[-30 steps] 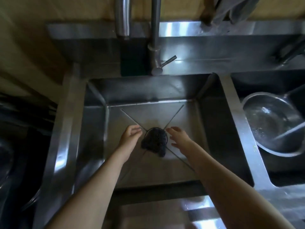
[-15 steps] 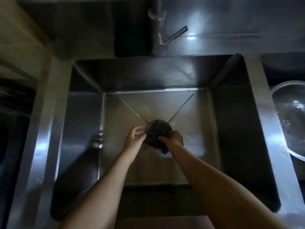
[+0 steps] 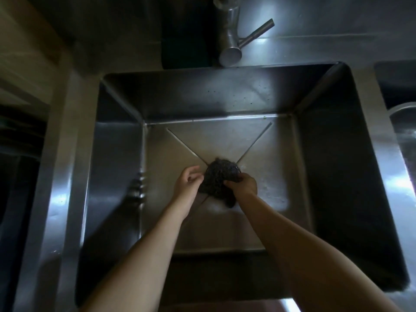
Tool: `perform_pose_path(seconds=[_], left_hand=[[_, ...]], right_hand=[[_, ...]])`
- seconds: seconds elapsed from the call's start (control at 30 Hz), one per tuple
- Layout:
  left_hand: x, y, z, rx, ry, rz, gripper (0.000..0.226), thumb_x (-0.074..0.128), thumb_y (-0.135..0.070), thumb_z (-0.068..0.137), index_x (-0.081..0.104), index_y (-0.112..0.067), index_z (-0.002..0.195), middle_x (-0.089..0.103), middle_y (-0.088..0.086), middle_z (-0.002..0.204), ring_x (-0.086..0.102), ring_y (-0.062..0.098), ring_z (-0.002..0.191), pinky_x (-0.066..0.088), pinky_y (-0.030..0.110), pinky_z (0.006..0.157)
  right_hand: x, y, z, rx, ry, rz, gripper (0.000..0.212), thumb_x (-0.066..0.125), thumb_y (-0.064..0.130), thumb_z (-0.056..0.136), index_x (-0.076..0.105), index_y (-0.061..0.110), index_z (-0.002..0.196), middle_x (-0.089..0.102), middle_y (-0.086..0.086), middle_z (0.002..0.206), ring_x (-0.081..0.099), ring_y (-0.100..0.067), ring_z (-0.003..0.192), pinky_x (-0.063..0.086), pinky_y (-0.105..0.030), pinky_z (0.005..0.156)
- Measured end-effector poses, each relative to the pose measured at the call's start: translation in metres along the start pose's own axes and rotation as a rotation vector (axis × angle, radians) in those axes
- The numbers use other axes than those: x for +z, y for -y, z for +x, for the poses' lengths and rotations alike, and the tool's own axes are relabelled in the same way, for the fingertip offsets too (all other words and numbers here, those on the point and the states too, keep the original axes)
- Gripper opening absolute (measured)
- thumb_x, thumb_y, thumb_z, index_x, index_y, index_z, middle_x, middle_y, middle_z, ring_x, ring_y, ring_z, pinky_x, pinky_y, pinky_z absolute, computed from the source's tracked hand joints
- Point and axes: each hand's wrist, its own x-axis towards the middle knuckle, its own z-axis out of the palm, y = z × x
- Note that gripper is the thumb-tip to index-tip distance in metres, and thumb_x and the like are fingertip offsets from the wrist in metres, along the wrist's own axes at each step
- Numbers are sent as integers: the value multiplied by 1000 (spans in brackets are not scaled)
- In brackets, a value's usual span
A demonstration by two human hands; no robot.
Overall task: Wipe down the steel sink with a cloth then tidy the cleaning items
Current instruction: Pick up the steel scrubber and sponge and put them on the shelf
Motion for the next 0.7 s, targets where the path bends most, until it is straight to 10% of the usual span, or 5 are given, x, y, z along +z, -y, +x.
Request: perform_pose_path(seconds=[0.3, 0.7], left_hand=[[-13, -49, -14, 49, 19, -112, 27, 50, -9, 93, 50, -15, 119, 58, 1, 105, 52, 6, 88, 43, 20, 70], [-41, -161, -21, 227, -51, -262, 27, 51, -10, 92, 54, -10, 119, 57, 2, 106, 52, 15, 102, 44, 26, 79]], right_hand=[[-26, 31, -33, -54, -13, 243, 26, 70, 9, 80, 65, 1, 104, 67, -15, 99, 63, -30, 96, 49, -28, 75], [-87, 122, -77, -92, 68, 576, 28, 69, 8, 81, 62, -1, 106, 64, -17, 97, 62, -28, 80, 53, -25, 58]])
